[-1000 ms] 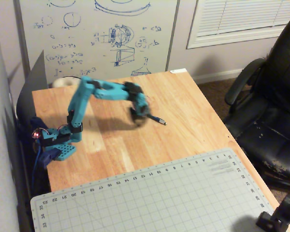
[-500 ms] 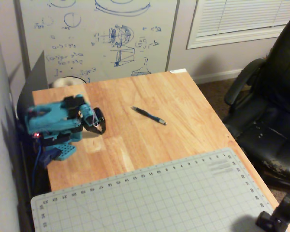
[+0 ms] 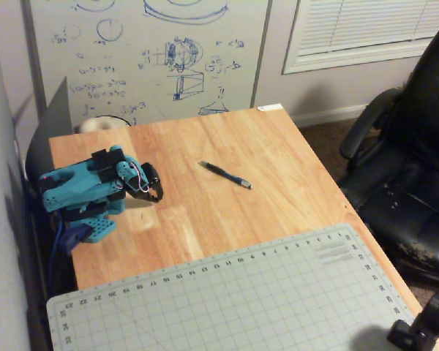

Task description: Touch the pen.

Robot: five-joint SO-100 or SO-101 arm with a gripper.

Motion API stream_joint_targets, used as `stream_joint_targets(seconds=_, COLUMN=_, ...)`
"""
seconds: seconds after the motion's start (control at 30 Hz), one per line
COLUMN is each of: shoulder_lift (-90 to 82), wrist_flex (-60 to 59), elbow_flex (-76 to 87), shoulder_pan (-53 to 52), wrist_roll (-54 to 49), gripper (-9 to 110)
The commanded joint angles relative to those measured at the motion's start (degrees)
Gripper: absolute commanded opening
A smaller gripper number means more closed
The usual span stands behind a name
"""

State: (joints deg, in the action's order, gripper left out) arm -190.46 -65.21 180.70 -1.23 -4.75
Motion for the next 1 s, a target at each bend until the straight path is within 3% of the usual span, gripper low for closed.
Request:
stream_joint_targets(seconds=0.0, shoulder_lift=-1.8, wrist_flex=8.2, elbow_flex=-2.2, shoulder_pan=0.3, wrist_roll=-0.2, gripper=1)
stream_joint_targets(seconds=0.27, shoulder_lift=0.4, wrist_flex=34.1, elbow_flex=-7.8, shoulder_pan=0.4, wrist_roll=0.7, gripper=1)
stream_joint_targets(seconds=0.43, shoulder_lift=13.2, wrist_flex=45.2, elbow_flex=-11.7, shoulder_pan=0.4, wrist_roll=0.8, gripper=1)
stream_joint_targets(seconds=0.97, shoulder_lift=72.2, wrist_flex=49.7, elbow_flex=-54.3, shoulder_pan=0.3, wrist_roll=0.7, gripper=1)
